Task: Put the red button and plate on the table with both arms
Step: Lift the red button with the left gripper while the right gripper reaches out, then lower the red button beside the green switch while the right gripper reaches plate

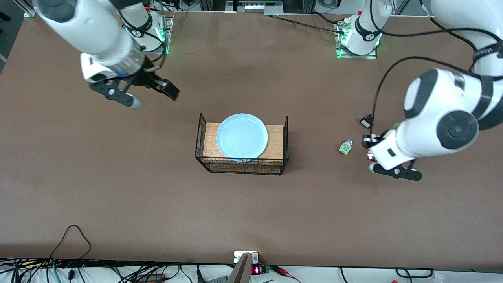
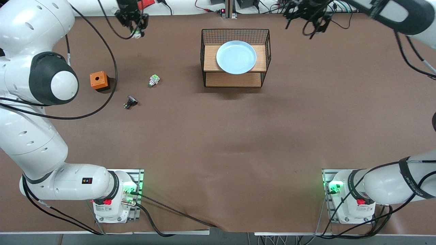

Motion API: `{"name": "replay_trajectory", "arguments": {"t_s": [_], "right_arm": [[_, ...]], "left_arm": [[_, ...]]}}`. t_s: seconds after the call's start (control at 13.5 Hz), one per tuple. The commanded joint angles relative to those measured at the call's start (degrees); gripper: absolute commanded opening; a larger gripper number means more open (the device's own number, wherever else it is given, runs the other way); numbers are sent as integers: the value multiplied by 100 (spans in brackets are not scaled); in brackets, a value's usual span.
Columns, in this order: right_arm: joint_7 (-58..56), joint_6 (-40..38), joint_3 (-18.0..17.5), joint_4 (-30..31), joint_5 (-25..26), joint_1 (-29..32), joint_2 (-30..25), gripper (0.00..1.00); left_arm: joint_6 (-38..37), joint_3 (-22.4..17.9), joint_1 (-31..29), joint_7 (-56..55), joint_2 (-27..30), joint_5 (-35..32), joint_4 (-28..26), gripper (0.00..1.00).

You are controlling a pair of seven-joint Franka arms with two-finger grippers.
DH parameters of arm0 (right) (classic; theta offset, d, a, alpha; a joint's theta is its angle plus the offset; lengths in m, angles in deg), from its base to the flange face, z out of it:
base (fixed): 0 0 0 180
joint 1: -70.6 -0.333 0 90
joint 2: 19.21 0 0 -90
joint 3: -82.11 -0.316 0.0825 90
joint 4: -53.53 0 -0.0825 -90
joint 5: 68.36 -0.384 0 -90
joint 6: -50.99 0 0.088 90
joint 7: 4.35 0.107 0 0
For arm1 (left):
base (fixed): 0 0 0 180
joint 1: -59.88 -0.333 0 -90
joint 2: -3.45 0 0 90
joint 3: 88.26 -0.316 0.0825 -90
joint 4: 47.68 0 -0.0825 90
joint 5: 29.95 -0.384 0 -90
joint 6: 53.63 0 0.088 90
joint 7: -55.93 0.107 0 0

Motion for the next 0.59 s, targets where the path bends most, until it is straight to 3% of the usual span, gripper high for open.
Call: {"name": "replay_trajectory", "arguments": {"t_s": [0.0, 0.22, 0.52], "right_arm": [[1097, 249, 51, -229, 13, -400, 440, 100], [2592, 977, 51, -229, 48, -919, 879, 100], [2851, 1585, 95, -212, 776, -1421, 1520, 100]], "left_arm": [[793, 83, -677, 1164, -230, 77, -626, 20], [2094, 48, -907, 1325, -240, -97, -1654, 20], [2667, 39, -943, 1334, -283, -195, -2052, 20]]}}
